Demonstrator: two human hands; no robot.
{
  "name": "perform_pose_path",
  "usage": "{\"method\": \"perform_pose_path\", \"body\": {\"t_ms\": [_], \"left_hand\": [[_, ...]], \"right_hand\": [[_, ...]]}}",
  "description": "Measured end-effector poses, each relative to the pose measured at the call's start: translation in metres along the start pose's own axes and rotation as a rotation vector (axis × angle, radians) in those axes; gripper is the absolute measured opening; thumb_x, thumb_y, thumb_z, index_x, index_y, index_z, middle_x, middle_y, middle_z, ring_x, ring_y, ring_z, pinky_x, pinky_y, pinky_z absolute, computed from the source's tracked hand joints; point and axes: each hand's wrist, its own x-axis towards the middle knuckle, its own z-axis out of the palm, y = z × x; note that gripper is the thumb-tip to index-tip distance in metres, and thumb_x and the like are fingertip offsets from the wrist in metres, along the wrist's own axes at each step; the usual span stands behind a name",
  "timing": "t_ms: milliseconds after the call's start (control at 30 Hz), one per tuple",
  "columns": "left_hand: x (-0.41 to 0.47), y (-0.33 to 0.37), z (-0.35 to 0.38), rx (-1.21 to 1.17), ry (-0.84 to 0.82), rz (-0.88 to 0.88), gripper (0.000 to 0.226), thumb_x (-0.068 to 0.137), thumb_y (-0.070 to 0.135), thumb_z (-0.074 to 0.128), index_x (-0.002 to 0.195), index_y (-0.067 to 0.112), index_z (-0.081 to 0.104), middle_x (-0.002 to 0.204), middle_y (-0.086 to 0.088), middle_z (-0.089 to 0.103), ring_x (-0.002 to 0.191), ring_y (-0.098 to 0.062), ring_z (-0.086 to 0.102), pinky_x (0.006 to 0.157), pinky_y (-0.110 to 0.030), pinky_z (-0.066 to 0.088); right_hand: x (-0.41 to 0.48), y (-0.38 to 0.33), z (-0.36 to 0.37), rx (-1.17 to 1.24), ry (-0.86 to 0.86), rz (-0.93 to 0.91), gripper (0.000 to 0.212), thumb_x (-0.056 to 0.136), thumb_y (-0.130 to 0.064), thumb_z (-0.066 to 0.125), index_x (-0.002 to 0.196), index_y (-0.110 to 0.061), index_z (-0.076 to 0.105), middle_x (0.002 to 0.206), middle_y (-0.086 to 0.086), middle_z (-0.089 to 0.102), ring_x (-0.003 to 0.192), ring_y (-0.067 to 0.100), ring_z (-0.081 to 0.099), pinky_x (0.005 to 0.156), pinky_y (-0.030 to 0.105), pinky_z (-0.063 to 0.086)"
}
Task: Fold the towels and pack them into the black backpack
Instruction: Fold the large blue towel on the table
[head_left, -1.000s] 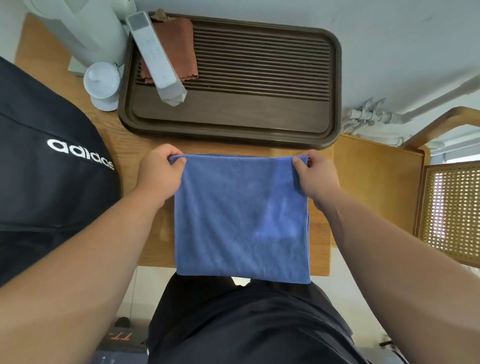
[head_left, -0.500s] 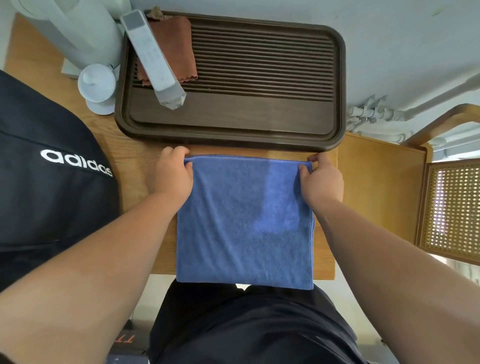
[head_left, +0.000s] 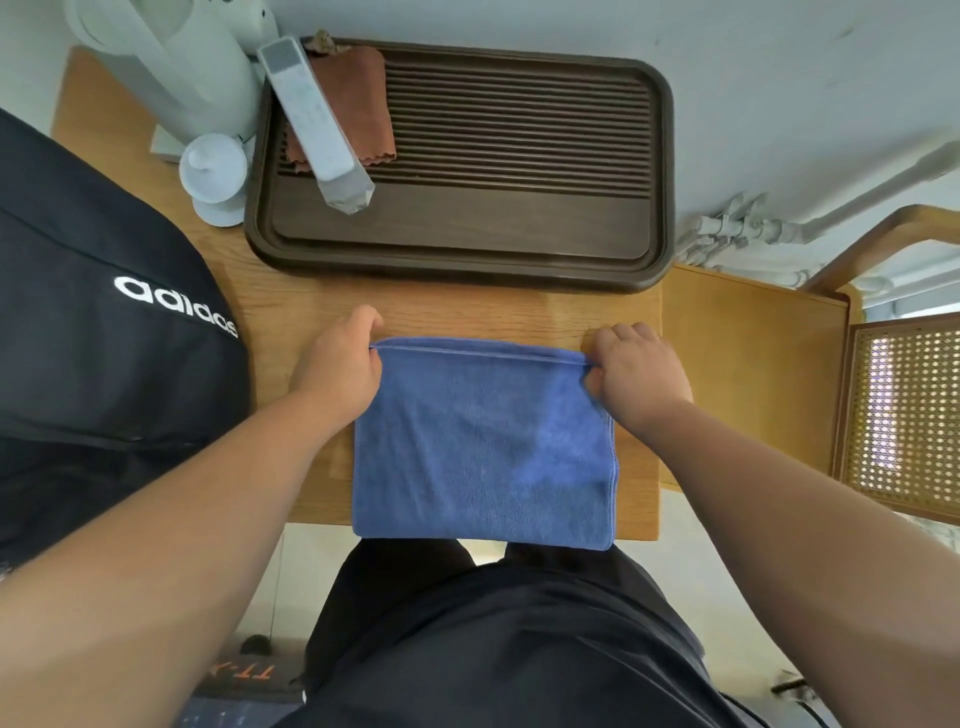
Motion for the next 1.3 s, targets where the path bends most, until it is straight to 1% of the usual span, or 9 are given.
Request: {"method": "perform_pose_path", "body": {"t_ms": [67, 200, 333, 533, 833, 1000, 1133, 1233, 1300], "left_hand": [[0.000, 0.006, -0.008, -0.012, -0.002, 0.030, 0.042, 0.100, 0.012, 0.052, 0.141, 0.023, 0.047, 0.132, -0.004, 0.056, 0.111, -0.025, 0.059, 0.090, -0.045, 0.055], [0.011, 0.023, -0.034, 0.104, 0.063, 0.081, 0.019, 0.102, 0.014, 0.048, 0.104, 0.015, 0.067, 0.105, -0.005, 0.055, 0.084, -0.022, 0.057, 0.073, -0.037, 0.053], [0.025, 0.031, -0.068, 0.116, 0.198, 0.141, 0.022, 0.103, 0.019, 0.047, 0.103, 0.013, 0.068, 0.102, -0.009, 0.056, 0.086, -0.026, 0.056, 0.070, -0.041, 0.050], [0.022, 0.033, -0.086, 0.120, 0.270, 0.242, 0.011, 0.098, 0.018, 0.056, 0.095, 0.013, 0.065, 0.098, -0.008, 0.056, 0.085, -0.027, 0.054, 0.068, -0.046, 0.050], [-0.068, -0.013, -0.018, 0.109, 0.109, 0.263, 0.012, 0.078, 0.000, 0.068, 0.075, 0.010, 0.062, 0.082, -0.008, 0.056, 0.076, -0.033, 0.055, 0.062, -0.040, 0.045], [-0.092, -0.028, 0.023, 0.210, 0.035, 0.237, 0.015, 0.083, 0.003, 0.067, 0.075, 0.013, 0.058, 0.083, 0.000, 0.051, 0.074, -0.021, 0.047, 0.059, -0.035, 0.043], [-0.088, -0.027, 0.032, 0.247, -0.001, 0.192, 0.009, 0.089, 0.011, 0.060, 0.083, 0.017, 0.057, 0.090, 0.004, 0.047, 0.082, -0.017, 0.043, 0.064, -0.032, 0.037], [-0.084, -0.022, 0.029, 0.311, -0.055, 0.186, 0.009, 0.085, 0.019, 0.062, 0.092, 0.020, 0.057, 0.096, 0.002, 0.049, 0.088, -0.020, 0.047, 0.070, -0.034, 0.039], [-0.085, -0.017, 0.025, 0.318, -0.055, 0.218, 0.029, 0.076, 0.031, 0.068, 0.102, 0.022, 0.060, 0.099, 0.001, 0.050, 0.091, -0.023, 0.050, 0.076, -0.038, 0.044]], "right_hand": [[0.001, 0.001, -0.012, 0.055, -0.024, 0.007, 0.019, 0.086, -0.013, 0.052, 0.103, -0.010, 0.060, 0.098, 0.010, 0.066, 0.091, 0.028, 0.051, 0.075, 0.036, 0.043], [0.015, 0.004, -0.046, 0.122, 0.019, 0.012, 0.038, 0.083, -0.011, 0.054, 0.121, -0.013, 0.060, 0.105, 0.013, 0.065, 0.099, 0.033, 0.057, 0.078, 0.040, 0.052], [0.029, 0.007, -0.081, 0.144, 0.178, 0.008, 0.021, 0.081, -0.012, 0.056, 0.099, -0.009, 0.068, 0.096, 0.010, 0.060, 0.096, 0.032, 0.055, 0.075, 0.037, 0.048], [0.023, 0.008, -0.102, 0.173, 0.284, -0.009, 0.011, 0.079, -0.010, 0.059, 0.090, -0.012, 0.060, 0.093, 0.004, 0.056, 0.086, 0.025, 0.048, 0.067, 0.033, 0.038], [-0.060, 0.019, -0.019, 0.129, 0.096, -0.197, 0.019, 0.068, -0.003, 0.070, 0.078, -0.017, 0.062, 0.080, 0.001, 0.057, 0.077, 0.030, 0.056, 0.064, 0.032, 0.041], [-0.082, 0.020, 0.009, 0.036, 0.069, -0.145, 0.019, 0.079, -0.006, 0.070, 0.089, -0.022, 0.070, 0.087, -0.002, 0.063, 0.083, 0.027, 0.060, 0.069, 0.037, 0.049], [-0.081, 0.013, 0.015, -0.073, 0.056, -0.141, 0.026, 0.070, -0.004, 0.079, 0.083, -0.024, 0.069, 0.080, -0.002, 0.059, 0.077, 0.027, 0.061, 0.062, 0.038, 0.050], [-0.077, 0.004, 0.011, -0.108, -0.081, -0.113, 0.017, 0.081, -0.018, 0.068, 0.095, -0.028, 0.067, 0.096, -0.003, 0.057, 0.096, 0.027, 0.058, 0.077, 0.038, 0.048], [-0.074, -0.004, 0.010, -0.116, -0.133, -0.127, 0.023, 0.081, -0.040, 0.060, 0.102, -0.031, 0.063, 0.106, -0.006, 0.053, 0.103, 0.023, 0.052, 0.085, 0.037, 0.045]]}}
